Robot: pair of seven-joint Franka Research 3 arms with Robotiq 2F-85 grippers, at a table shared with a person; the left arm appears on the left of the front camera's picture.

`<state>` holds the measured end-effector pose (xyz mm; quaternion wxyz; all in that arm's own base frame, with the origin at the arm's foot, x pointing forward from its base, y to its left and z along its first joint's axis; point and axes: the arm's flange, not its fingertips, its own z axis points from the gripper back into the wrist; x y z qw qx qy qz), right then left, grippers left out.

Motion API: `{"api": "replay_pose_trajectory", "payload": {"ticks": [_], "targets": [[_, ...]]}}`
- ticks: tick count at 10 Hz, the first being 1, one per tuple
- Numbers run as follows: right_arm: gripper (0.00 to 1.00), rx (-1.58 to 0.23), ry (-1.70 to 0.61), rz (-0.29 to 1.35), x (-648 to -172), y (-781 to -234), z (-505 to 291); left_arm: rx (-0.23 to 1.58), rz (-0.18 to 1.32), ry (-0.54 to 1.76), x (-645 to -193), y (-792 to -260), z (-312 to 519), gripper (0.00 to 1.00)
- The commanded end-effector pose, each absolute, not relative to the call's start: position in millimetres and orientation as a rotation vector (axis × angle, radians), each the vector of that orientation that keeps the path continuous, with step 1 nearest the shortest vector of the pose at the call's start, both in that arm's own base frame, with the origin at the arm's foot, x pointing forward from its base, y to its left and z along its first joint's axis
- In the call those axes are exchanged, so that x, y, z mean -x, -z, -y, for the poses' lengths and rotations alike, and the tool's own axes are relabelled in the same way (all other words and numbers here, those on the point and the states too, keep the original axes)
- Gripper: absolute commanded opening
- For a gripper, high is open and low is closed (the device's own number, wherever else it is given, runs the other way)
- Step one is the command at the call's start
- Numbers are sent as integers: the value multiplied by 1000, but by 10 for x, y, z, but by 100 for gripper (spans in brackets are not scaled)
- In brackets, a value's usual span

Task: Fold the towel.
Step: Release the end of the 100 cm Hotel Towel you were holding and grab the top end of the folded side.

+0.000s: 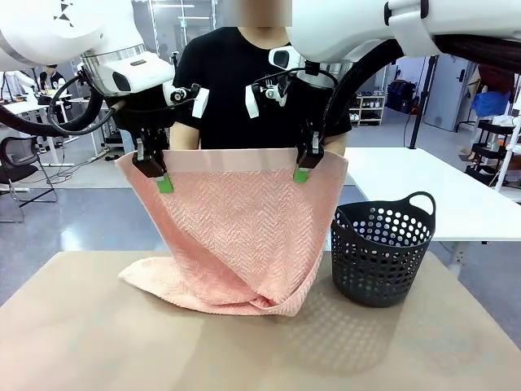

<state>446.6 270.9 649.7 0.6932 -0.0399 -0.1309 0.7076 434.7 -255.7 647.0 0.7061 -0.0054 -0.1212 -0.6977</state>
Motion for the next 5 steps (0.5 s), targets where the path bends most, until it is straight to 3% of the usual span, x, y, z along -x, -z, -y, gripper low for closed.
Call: {"api": "replay_pose_trajectory", "payload": {"ticks": [1,5], "targets": [[0,91,-1584,288,-4471,-6501,-2709,12,264,1556,-4349,-6491,2554,0],[0,91,-1584,288,-4471,-6501,-2709,12,264,1556,-4349,-6491,2554,0]]}}
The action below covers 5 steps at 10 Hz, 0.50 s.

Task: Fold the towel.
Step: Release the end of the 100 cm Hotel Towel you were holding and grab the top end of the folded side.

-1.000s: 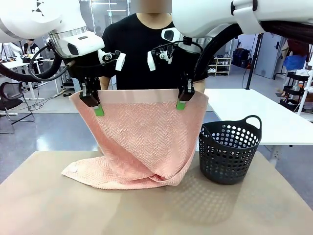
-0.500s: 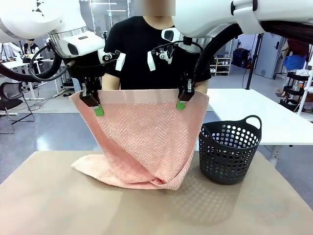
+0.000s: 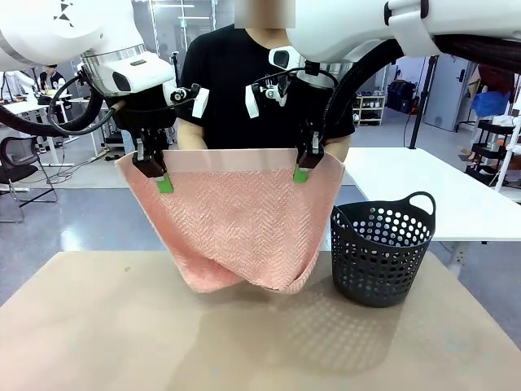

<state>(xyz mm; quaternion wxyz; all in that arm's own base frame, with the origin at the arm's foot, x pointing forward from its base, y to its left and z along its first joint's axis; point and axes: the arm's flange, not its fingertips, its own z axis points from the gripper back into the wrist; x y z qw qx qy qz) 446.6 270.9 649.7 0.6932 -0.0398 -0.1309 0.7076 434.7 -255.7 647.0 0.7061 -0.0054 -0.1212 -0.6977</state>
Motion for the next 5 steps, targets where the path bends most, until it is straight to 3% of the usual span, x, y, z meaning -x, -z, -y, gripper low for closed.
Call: {"api": "replay_pose_trajectory", "payload": {"ticks": [1,5], "targets": [[0,91,-1584,288,-4471,-6501,-2709,12,264,1556,-4349,-6491,2554,0],[0,91,-1584,288,-4471,-6501,-2709,12,264,1556,-4349,-6491,2554,0]]}}
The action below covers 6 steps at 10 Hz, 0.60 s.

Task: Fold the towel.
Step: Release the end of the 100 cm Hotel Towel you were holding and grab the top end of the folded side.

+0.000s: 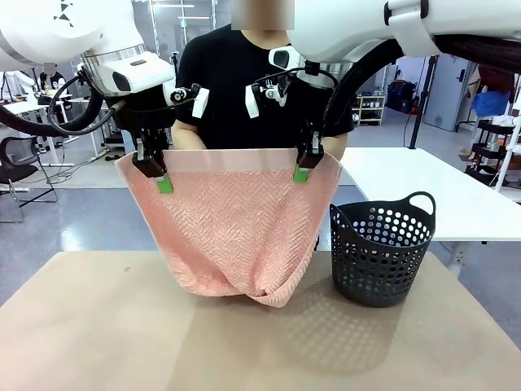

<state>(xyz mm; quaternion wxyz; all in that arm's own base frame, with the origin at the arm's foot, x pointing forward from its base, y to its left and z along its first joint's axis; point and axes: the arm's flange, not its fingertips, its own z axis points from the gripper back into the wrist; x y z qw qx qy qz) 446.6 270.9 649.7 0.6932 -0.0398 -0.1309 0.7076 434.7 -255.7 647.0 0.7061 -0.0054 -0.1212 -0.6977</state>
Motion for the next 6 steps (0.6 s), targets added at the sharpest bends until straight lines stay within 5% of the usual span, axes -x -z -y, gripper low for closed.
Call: {"api": "replay_pose_trajectory", "payload": {"ticks": [1,6], "targets": [[0,91,-1584,288,-4471,-6501,-2709,12,264,1556,-4349,-6491,2554,0],[0,91,-1584,288,-4471,-6501,-2709,12,264,1556,-4349,-6491,2554,0]]}}
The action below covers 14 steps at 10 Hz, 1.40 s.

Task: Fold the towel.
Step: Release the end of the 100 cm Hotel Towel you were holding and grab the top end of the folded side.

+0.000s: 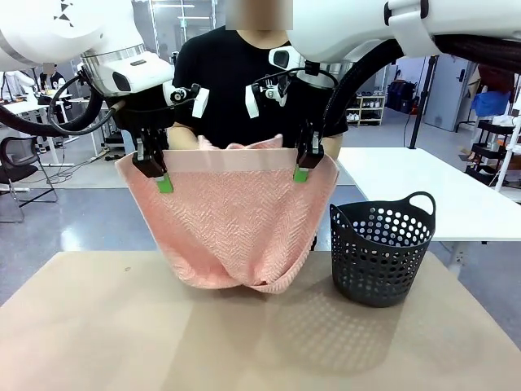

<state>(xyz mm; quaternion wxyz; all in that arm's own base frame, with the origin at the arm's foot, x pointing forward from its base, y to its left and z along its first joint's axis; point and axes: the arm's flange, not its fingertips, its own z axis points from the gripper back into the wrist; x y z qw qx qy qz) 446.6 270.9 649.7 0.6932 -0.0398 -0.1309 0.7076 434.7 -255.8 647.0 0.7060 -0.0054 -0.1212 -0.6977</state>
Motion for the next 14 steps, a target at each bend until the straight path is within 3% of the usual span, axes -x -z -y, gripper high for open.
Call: {"api": "replay_pose_trajectory", "payload": {"ticks": [1,14], "targets": [[0,91,-1584,288,-4471,-6501,-2709,12,264,1556,-4349,-6491,2554,0],[0,91,-1584,288,-4471,-6501,-2709,12,264,1556,-4349,-6491,2554,0]]}}
